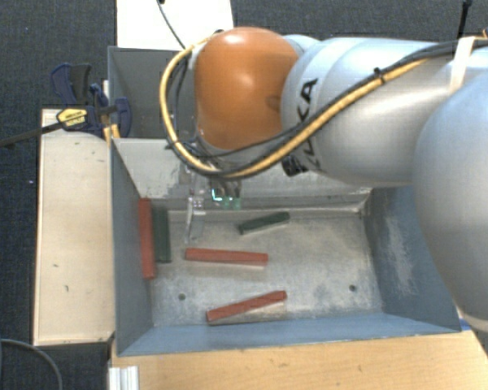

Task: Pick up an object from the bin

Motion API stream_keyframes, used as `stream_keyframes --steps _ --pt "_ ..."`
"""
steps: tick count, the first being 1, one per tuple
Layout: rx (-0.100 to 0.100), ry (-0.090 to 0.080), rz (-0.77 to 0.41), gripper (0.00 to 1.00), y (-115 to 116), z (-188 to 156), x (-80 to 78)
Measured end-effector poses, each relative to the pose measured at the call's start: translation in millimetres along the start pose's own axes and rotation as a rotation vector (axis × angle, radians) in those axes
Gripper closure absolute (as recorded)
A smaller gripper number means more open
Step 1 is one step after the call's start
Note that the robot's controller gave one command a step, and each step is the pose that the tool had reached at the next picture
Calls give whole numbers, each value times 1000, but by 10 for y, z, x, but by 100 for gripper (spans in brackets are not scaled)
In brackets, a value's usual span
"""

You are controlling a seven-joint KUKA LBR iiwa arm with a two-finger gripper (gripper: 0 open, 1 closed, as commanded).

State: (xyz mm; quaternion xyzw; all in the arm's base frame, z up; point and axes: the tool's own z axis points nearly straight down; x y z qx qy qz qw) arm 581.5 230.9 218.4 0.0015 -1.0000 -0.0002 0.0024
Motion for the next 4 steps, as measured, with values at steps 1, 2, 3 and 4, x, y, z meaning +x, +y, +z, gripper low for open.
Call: stream_keyframes --steps 1,2,3,4 --pt "3 -2 184 0 -609 676 121" --pt "3 2 244 0 -999 1530 293" --pt "-2 -6 247 100 -969 1481 269" --pt "-4 -14 254 100 -1094 -77 386"
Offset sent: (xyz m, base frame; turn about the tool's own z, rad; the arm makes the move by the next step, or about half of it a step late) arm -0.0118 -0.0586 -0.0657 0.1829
